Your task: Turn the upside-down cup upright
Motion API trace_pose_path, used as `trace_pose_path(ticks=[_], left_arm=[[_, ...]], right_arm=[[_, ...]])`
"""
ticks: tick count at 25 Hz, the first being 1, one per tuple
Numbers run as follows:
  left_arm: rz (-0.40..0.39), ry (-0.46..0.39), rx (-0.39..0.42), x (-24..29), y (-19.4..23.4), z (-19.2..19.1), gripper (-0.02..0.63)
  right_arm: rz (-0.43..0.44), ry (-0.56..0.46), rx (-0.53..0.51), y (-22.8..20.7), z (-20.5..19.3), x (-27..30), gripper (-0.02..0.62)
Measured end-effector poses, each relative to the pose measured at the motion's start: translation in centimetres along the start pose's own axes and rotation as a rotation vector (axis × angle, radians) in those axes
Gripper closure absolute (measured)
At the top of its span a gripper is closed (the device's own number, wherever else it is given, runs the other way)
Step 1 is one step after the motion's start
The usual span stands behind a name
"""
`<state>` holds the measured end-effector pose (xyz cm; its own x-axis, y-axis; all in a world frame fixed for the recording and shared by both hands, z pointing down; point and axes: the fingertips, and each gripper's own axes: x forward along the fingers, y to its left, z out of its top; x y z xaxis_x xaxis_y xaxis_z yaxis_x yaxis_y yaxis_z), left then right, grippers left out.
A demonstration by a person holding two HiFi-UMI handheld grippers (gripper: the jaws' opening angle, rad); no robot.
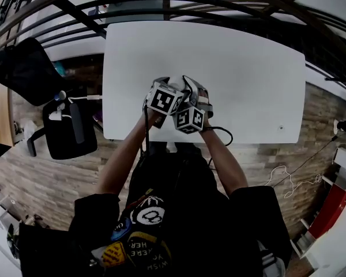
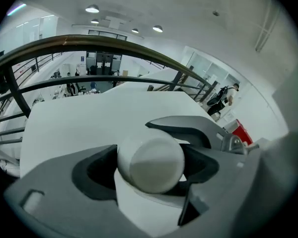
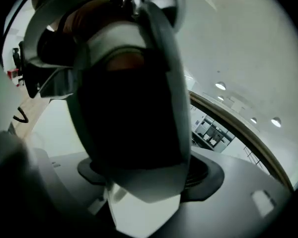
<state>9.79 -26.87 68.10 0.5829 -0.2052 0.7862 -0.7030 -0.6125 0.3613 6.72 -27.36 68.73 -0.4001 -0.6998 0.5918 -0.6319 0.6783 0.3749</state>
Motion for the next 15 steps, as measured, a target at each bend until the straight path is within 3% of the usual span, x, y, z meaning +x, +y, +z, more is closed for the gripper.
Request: trace_pose_path(ticks=[4, 6, 10, 13, 15], left_arm=[[-0.007, -0.020, -0.021, -0.2, 0.3, 0.0, 0.215], [-0.054, -0.043, -0.056, -0.2, 0.1, 0.0, 0.215], [-0.244, -0.137, -0.278, -1.3, 0.0, 0.0, 0.216], [-0.313, -0.205, -0.368, -2.5, 0.6, 0.1, 0.216], [-0.353, -0.254, -0.402, -3.6, 1.3, 0.3, 0.216]], right_arm=[[-0.012, 0.020, -0.050, 0.2, 0.1, 0.1, 0.215], [0.011, 0.010, -0.062, 0.3, 0.2, -0.1, 0.216], [0.134, -0.085, -0.052, 1.0, 0.9, -1.2, 0.216], [0.217, -0.137, 0.047, 0.6, 0.2, -2.6, 0.216], [0.288, -0.177, 0.204, 0.2, -0.7, -3.7, 0.215]])
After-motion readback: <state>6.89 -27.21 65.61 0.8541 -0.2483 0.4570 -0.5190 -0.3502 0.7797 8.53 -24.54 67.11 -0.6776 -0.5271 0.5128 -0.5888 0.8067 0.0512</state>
